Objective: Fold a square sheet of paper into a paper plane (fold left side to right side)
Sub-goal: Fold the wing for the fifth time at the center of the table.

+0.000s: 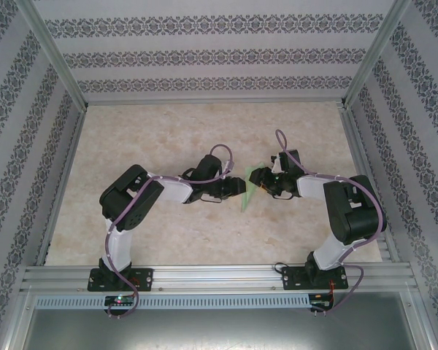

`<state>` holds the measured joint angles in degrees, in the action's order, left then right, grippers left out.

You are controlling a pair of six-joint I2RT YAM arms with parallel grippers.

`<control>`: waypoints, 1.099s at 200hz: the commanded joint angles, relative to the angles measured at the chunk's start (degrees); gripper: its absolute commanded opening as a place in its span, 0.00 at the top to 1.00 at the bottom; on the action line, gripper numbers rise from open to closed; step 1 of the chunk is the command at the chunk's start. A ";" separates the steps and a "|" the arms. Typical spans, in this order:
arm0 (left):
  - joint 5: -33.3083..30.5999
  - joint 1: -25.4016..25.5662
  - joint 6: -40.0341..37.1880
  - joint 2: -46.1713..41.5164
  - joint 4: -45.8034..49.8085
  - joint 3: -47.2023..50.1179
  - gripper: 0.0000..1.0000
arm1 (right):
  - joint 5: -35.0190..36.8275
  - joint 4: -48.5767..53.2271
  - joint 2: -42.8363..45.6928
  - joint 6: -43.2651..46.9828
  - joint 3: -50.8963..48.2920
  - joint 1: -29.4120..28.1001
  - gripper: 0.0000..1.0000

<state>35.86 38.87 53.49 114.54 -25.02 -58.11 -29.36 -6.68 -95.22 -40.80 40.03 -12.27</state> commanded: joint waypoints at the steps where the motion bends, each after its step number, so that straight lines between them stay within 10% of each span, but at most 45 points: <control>1: 2.55 -0.51 1.68 1.53 -4.26 -1.16 0.55 | 2.25 2.32 -2.25 0.63 0.31 -0.80 0.49; 111: 3.44 -0.55 1.03 4.37 -2.65 -4.16 0.92 | 1.29 2.37 -0.28 1.45 1.08 -0.28 0.48; 220: 2.72 -0.73 -0.17 3.77 -1.37 -3.73 0.97 | -1.23 2.24 -0.26 -0.23 6.48 3.92 0.21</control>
<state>38.81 38.87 55.09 118.56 -26.59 -61.17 -30.04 -3.66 -93.01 -40.42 44.16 -8.38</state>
